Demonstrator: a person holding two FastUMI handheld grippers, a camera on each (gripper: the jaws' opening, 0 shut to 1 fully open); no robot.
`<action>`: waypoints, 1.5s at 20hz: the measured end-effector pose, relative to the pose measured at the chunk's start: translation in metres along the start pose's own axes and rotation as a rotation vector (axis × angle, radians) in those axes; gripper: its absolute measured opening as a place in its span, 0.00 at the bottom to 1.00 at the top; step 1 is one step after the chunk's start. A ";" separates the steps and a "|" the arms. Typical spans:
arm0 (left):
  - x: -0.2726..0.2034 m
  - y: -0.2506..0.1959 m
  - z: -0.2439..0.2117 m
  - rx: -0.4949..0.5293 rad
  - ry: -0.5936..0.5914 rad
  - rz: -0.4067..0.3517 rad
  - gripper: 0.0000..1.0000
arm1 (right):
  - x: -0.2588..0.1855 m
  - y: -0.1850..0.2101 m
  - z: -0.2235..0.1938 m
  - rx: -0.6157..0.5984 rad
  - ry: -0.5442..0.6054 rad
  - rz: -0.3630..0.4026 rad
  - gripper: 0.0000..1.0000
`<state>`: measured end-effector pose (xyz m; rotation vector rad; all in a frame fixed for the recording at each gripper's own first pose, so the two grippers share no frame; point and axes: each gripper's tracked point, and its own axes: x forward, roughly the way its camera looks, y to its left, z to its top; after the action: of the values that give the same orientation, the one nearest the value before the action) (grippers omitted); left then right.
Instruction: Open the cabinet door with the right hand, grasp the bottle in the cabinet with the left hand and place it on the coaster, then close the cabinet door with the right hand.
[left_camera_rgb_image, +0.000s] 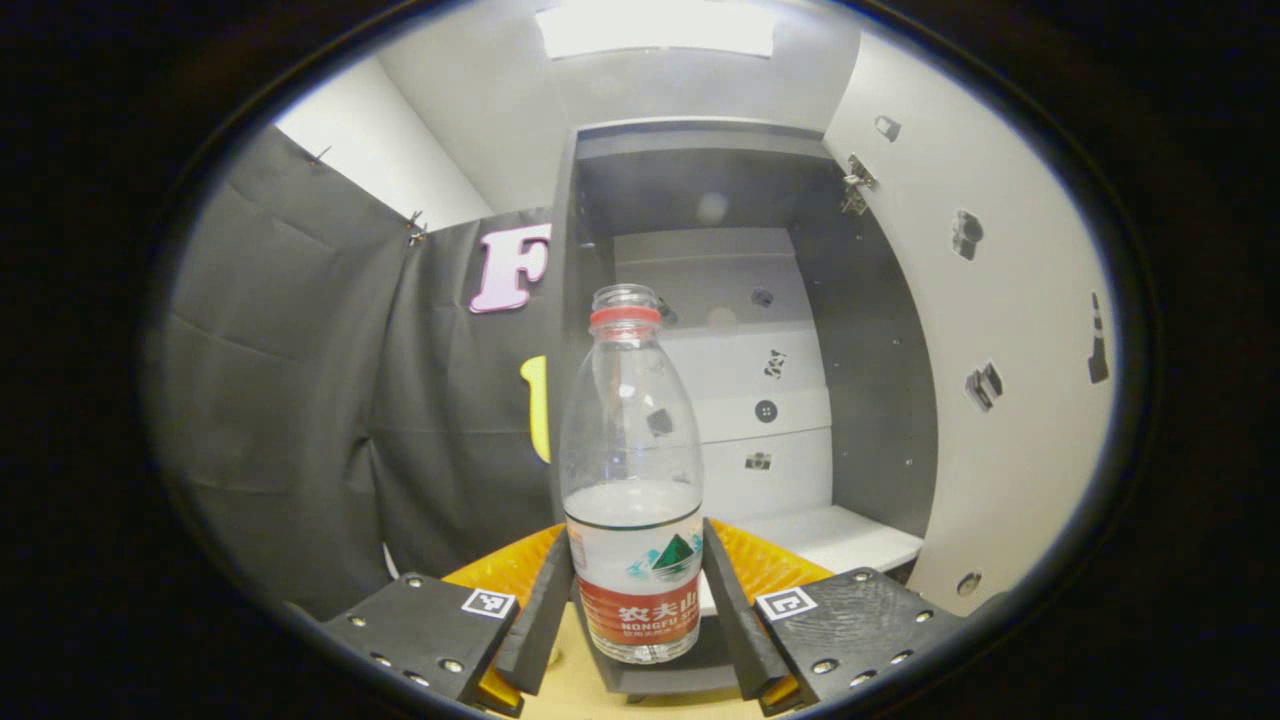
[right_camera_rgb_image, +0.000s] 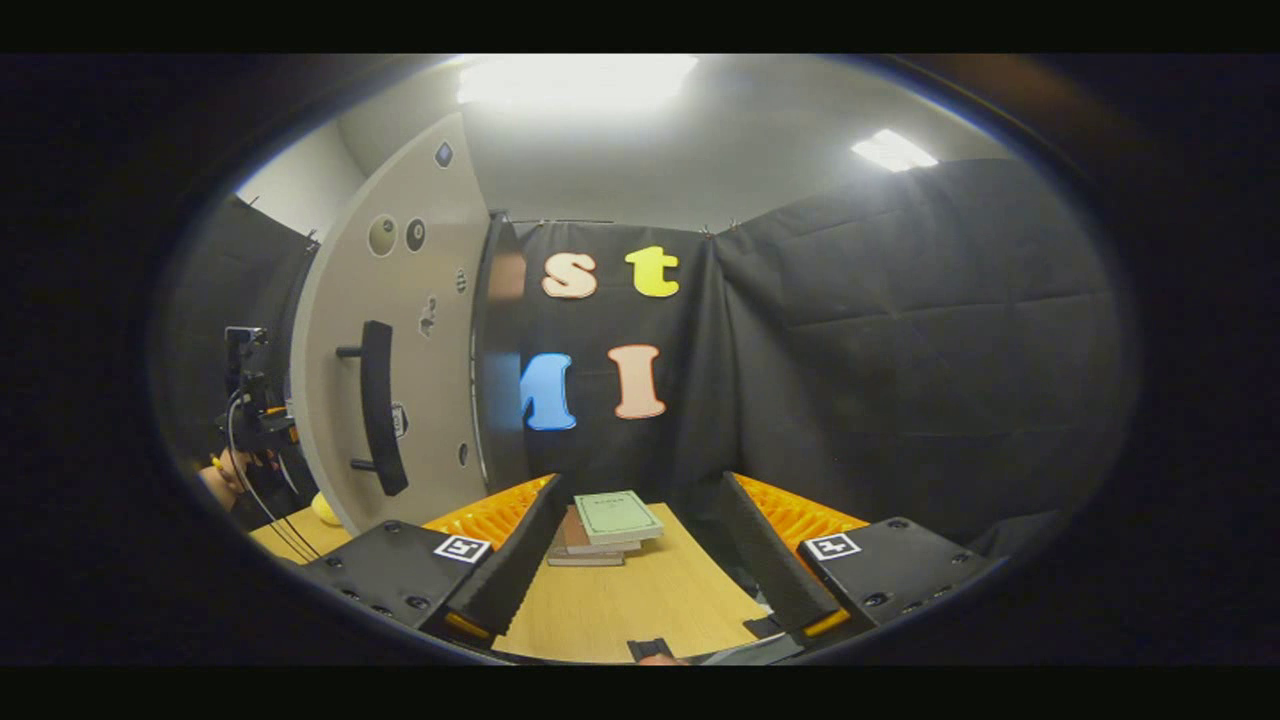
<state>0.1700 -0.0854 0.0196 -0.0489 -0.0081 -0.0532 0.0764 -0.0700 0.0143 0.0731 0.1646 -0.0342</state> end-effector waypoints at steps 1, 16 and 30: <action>-0.016 0.009 -0.007 0.007 0.007 0.012 0.70 | -0.002 0.004 -0.004 0.004 0.006 0.015 0.93; -0.141 0.067 -0.173 -0.036 0.096 -0.006 0.70 | -0.015 0.028 -0.014 0.068 -0.026 -0.013 0.93; -0.182 0.063 -0.350 -0.038 0.229 0.004 0.70 | -0.019 0.037 -0.017 0.007 -0.065 -0.052 0.98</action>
<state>-0.0060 -0.0299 -0.3349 -0.0808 0.2221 -0.0543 0.0569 -0.0316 0.0037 0.0747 0.1016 -0.0885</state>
